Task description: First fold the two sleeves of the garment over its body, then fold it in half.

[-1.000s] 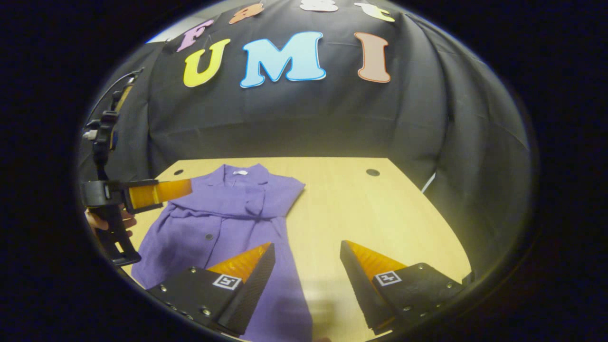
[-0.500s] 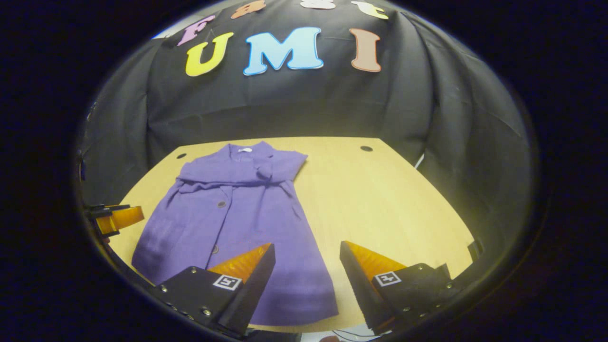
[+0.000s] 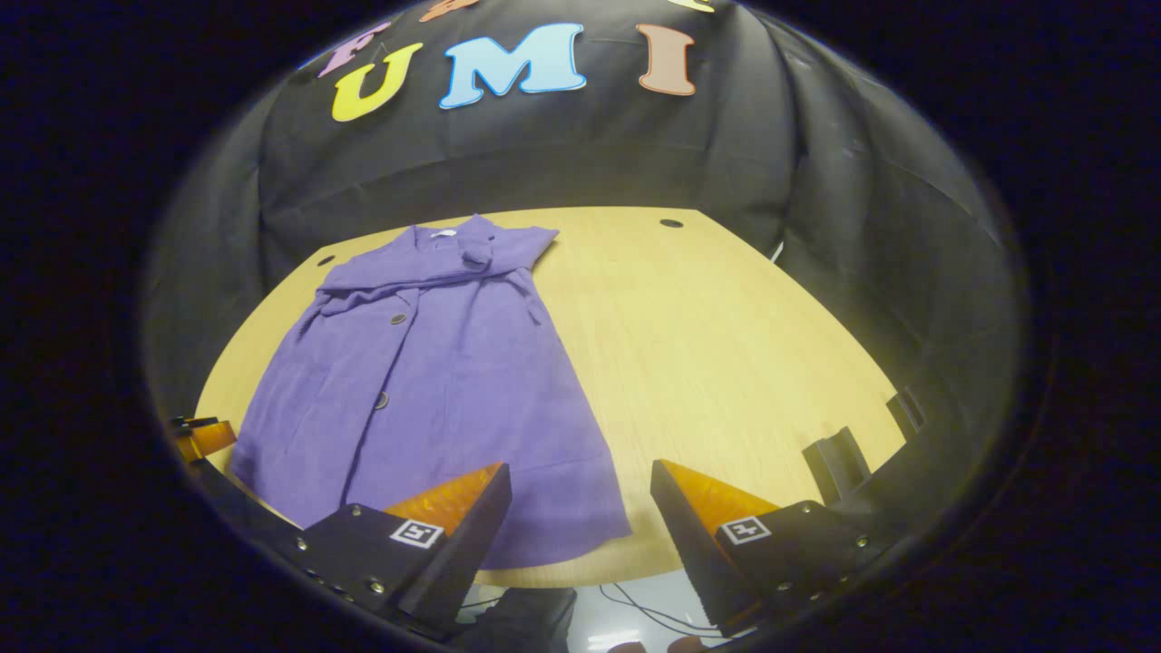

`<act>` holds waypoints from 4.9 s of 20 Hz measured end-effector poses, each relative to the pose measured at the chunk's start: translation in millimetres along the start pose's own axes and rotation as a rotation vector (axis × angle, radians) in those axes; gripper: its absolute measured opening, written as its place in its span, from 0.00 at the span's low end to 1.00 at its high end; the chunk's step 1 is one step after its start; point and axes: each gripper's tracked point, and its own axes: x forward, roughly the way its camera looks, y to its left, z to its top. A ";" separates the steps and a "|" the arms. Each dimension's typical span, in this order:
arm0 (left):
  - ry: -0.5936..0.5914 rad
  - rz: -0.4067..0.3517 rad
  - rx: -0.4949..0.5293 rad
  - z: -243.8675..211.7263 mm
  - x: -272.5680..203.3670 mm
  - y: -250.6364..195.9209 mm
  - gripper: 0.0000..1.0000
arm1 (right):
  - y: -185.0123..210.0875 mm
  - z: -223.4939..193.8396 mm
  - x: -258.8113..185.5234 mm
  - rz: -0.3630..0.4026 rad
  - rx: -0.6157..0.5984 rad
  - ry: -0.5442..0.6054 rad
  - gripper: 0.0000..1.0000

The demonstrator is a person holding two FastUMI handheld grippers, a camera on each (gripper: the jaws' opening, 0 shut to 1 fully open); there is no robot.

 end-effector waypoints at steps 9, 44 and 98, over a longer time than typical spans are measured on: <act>0.067 -0.016 0.001 -41.8 5.2 -3.4 0.93 | -2.5 -22.2 16.3 0.017 0.037 0.067 0.95; 0.065 -0.053 0.037 -28.4 16.2 -51.1 0.12 | 46.0 -27.8 21.7 0.086 0.075 0.173 0.05; -0.285 0.161 0.011 414.3 334.5 -37.9 0.21 | 116.6 360.3 338.4 0.280 0.007 -0.018 0.08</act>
